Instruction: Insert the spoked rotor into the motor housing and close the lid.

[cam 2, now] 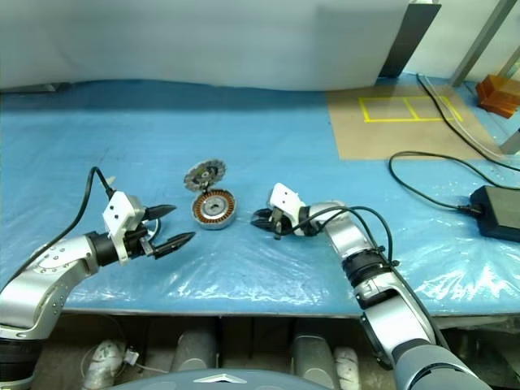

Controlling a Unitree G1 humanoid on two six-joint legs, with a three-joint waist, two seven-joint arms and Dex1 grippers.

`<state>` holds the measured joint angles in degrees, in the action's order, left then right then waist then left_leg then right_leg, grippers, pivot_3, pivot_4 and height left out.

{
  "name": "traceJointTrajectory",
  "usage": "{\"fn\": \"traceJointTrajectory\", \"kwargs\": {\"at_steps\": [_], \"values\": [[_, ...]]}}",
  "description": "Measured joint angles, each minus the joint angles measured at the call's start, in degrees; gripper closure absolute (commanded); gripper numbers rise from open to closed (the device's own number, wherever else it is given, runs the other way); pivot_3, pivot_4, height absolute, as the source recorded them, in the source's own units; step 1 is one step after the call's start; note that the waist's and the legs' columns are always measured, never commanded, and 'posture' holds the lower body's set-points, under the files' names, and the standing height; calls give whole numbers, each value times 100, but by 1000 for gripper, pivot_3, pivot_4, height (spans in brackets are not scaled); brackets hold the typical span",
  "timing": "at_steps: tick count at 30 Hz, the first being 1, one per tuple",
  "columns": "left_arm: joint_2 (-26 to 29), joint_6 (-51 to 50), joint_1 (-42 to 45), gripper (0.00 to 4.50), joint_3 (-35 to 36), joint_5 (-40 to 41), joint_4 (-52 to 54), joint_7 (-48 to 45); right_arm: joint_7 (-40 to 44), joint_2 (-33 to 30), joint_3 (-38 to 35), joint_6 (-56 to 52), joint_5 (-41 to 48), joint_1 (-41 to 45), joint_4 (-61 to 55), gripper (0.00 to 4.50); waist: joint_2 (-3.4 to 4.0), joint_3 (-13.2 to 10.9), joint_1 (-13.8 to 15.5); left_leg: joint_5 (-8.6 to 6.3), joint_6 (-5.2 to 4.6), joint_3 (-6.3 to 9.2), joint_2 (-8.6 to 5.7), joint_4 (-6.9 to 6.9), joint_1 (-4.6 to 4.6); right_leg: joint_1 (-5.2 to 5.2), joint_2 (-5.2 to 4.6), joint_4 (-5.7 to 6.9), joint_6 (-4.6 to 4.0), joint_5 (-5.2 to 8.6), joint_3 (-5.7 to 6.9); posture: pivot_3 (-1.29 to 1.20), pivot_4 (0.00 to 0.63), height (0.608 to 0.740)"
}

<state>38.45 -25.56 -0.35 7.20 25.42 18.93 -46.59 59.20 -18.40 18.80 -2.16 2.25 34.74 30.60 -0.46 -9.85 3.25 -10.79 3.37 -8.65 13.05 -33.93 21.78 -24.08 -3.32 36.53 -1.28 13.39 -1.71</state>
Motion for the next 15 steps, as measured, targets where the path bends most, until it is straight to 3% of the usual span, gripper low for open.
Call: {"fn": "traceJointTrajectory", "kwargs": {"at_steps": [5,15], "values": [[1,4,33,0,0,-4,-16,-5,-2,22,-46,-42,7,28,-15,3908,-1,1,-5,0,-1,0,-1,9,-2,-1,0,-2,0,0,0,0,150,740],[7,6,27,0,5,2,-18,-49,263,40,-506,-1398,641,512,-1059,3908,0,-2,-71,3,2,-3,-4,66,10,-28,10,-25,-5,3,-1,0,150,740]]}}
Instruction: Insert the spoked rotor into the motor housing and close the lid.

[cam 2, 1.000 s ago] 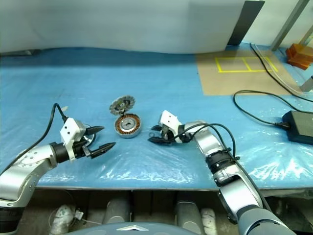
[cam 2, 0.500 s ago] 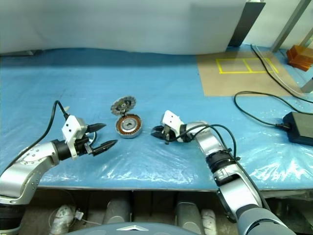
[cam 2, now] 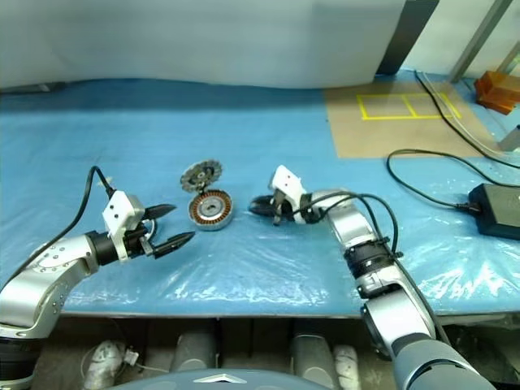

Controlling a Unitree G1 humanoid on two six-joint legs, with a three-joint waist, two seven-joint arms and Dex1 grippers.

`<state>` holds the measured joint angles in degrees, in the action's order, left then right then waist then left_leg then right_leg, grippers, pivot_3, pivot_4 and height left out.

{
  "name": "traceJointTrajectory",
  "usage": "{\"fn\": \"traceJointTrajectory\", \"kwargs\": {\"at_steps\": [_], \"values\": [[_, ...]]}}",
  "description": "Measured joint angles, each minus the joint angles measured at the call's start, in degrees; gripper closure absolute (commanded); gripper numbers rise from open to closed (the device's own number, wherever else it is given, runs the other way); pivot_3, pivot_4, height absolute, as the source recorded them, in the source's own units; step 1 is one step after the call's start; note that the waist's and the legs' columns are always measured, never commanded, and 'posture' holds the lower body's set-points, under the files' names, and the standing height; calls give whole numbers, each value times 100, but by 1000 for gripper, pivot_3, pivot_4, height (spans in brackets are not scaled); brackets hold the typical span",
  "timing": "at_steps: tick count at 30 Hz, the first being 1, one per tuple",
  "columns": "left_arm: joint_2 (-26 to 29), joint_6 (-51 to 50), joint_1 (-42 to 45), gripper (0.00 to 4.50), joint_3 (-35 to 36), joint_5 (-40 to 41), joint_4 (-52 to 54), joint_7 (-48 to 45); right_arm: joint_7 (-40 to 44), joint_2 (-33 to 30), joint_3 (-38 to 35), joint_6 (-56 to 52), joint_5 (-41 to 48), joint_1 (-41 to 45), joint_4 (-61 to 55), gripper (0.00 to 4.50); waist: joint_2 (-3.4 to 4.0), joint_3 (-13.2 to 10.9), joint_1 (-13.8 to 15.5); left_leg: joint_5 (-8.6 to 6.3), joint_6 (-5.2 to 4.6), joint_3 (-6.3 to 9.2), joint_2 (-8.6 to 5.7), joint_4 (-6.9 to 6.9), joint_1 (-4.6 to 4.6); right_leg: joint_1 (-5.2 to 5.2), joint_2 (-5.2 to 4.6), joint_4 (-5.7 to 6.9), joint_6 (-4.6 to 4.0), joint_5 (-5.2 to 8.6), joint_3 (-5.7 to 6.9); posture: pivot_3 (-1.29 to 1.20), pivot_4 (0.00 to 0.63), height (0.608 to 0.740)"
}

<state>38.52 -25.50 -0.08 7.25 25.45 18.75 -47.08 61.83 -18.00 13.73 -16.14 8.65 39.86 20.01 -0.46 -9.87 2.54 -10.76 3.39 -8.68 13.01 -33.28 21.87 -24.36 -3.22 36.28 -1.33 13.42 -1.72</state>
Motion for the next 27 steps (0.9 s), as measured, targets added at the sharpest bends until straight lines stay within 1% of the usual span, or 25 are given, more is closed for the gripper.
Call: {"fn": "traceJointTrajectory", "kwargs": {"at_steps": [2,5,9,13,18,21,27], "values": [[-1,7,5,0,1,0,0,4,-29,123,-20,-250,76,196,-233,3908,-1,1,-18,0,1,1,3,5,-1,0,5,-4,-2,1,1,0,150,740],[-3,21,7,0,28,-1,-2,40,-129,434,48,-417,68,272,-236,3908,-1,1,-11,0,2,0,3,25,5,0,5,-27,-2,1,6,0,150,740],[32,58,-20,0,216,-2,-43,48,-199,725,369,-293,-90,276,158,3908,-1,1,-10,0,3,1,0,30,21,1,3,-54,13,-8,12,0,150,740],[121,58,-173,0,382,11,-65,29,-222,942,416,-186,-107,321,511,3908,-1,1,-9,0,4,2,2,33,18,1,3,-53,4,-3,14,0,150,740],[78,-5,-306,0,397,183,65,1,-356,1221,451,-118,-126,464,652,3908,-1,1,-10,0,4,2,3,32,13,2,4,-48,0,-1,13,0,150,740],[-19,-39,-336,0,390,276,222,17,-463,1341,460,14,-210,517,894,3908,-1,1,-11,0,4,2,4,31,13,3,3,-48,0,-1,13,0,150,740],[-29,-80,-346,0,385,297,244,95,-477,1388,502,278,-426,636,1409,3908,-1,1,-7,0,4,2,4,29,14,4,4,-48,0,-1,14,0,150,740]]}}
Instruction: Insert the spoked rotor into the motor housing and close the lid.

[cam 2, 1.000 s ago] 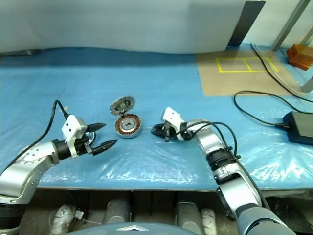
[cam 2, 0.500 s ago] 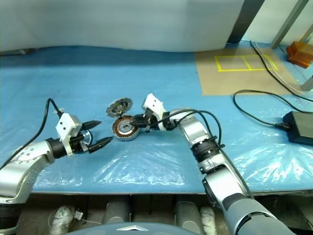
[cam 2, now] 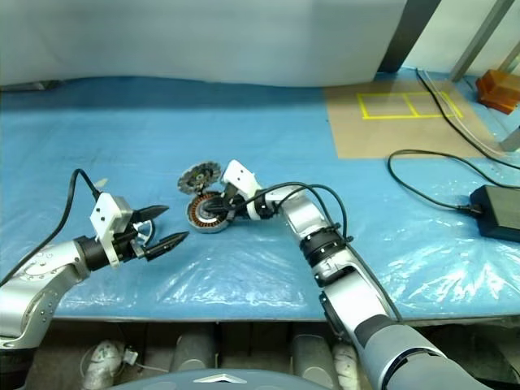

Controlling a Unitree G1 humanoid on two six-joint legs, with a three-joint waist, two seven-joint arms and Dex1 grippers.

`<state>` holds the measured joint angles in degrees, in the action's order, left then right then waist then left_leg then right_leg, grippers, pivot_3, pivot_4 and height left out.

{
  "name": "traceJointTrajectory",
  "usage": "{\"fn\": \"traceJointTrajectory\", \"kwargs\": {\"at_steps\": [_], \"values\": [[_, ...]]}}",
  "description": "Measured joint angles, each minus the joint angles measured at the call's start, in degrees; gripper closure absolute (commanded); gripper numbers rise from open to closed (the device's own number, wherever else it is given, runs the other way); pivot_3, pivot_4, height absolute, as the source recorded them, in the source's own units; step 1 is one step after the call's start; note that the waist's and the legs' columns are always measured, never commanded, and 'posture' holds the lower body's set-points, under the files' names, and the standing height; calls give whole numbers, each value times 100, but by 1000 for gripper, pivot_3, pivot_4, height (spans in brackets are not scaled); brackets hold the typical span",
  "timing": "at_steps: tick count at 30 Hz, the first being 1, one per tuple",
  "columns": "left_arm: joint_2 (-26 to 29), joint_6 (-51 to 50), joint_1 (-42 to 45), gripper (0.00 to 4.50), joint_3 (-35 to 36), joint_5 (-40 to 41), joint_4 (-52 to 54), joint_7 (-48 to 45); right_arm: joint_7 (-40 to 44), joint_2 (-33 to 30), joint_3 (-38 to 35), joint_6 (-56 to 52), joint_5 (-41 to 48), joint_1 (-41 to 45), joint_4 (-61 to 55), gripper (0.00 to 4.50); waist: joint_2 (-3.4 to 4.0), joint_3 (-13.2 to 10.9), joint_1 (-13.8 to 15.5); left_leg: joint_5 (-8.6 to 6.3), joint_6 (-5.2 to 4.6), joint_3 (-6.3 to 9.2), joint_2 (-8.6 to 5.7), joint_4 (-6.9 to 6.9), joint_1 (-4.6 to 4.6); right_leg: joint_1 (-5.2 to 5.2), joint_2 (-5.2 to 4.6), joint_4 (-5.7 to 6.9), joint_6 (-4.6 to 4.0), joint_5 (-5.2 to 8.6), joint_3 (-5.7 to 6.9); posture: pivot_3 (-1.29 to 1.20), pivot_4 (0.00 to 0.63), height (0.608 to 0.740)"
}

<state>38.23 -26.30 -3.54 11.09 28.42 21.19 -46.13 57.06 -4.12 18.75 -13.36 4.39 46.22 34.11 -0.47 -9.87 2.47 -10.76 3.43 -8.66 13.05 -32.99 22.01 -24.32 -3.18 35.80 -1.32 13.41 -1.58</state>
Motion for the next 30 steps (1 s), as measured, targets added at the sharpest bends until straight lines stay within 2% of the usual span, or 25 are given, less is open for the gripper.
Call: {"fn": "traceJointTrajectory", "kwargs": {"at_steps": [7,30], "values": [[0,0,35,0,-50,-49,-1,61,-193,142,-45,416,-152,227,633,3908,0,0,-5,0,0,0,0,-2,-2,1,0,5,-1,0,-1,0,150,740],[-2,0,86,0,-241,-68,-1,166,6,158,88,772,-493,195,557,3908,-1,0,-5,0,-1,0,1,-5,-2,2,0,7,-1,0,0,0,150,740]]}}
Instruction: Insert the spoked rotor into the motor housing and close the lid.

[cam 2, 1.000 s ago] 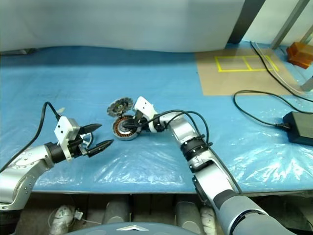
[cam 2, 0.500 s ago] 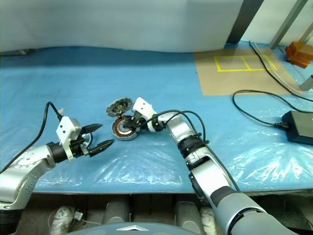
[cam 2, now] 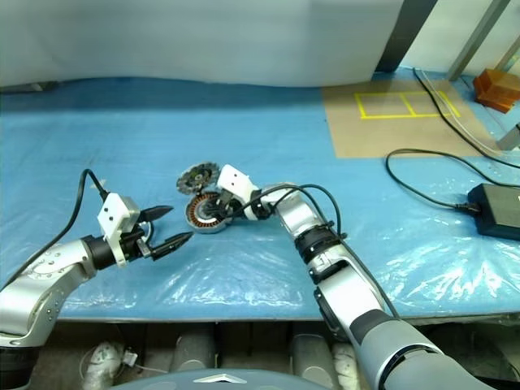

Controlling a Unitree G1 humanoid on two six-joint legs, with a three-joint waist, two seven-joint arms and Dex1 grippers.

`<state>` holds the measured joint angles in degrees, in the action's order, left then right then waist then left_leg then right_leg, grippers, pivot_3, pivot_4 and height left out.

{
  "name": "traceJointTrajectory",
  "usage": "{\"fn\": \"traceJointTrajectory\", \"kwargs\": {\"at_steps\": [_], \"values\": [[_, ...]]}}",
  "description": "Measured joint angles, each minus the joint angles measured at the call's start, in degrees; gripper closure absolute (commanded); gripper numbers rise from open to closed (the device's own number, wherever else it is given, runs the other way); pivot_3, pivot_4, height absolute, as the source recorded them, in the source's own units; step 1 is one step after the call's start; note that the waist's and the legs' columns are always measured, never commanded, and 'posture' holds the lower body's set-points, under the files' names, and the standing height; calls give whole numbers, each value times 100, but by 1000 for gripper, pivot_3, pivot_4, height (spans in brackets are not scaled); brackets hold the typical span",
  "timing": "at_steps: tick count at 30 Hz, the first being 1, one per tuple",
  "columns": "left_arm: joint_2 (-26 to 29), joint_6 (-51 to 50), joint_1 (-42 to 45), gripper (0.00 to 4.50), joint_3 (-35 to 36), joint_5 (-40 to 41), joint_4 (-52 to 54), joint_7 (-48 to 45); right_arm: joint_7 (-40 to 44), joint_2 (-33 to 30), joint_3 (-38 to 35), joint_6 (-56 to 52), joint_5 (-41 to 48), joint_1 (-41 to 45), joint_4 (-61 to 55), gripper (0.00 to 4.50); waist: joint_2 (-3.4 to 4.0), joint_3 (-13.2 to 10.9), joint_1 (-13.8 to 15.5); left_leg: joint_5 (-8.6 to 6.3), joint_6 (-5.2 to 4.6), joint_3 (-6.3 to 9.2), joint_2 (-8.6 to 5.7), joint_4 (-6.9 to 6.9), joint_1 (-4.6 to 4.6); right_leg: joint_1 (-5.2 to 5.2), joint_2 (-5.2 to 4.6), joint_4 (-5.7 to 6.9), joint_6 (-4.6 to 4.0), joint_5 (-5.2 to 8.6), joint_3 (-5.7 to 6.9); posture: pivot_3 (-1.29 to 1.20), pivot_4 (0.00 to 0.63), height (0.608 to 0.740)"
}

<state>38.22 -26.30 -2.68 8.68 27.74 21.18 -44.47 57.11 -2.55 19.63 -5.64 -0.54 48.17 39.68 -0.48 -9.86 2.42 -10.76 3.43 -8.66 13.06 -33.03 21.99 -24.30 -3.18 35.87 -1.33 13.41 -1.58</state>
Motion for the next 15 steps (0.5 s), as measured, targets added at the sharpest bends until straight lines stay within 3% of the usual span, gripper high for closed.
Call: {"fn": "traceJointTrajectory", "kwargs": {"at_steps": [8,15], "values": [[0,6,7,0,-10,-20,-6,-2,-64,-27,2,179,-59,2,135,3908,0,0,0,0,0,0,0,-1,-15,13,0,2,-1,1,-1,0,150,740],[0,25,14,0,-11,-46,-28,-5,30,-28,24,246,-74,-1,156,1677,0,1,1,0,0,0,0,-3,-17,15,-1,3,-1,1,-1,0,150,740]]}}
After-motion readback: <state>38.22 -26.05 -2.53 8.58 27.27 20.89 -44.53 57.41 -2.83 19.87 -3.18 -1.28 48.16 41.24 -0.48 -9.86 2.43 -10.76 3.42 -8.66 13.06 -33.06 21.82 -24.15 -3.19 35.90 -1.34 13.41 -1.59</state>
